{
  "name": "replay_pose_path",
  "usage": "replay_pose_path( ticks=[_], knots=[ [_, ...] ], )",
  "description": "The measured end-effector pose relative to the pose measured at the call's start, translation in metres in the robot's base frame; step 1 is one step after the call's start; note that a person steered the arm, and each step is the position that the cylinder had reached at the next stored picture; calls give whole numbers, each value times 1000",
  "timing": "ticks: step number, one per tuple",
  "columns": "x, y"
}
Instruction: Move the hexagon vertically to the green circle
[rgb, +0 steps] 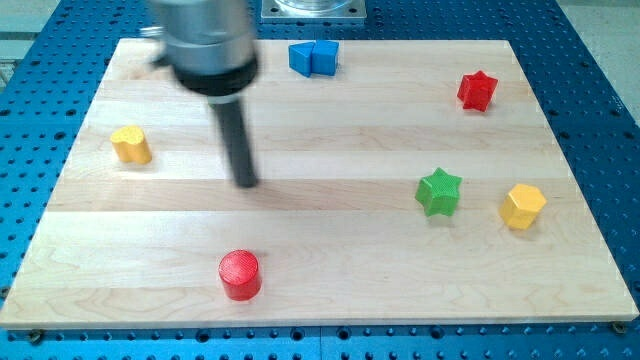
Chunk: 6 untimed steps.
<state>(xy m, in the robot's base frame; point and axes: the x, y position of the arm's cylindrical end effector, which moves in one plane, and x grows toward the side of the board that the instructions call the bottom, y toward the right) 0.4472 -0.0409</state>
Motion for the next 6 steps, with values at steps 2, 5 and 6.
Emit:
replay_pose_path(
  ticks=[2, 5, 6],
  knots=[
    [-3, 277],
    [54, 269],
    [-5, 235]
  ],
)
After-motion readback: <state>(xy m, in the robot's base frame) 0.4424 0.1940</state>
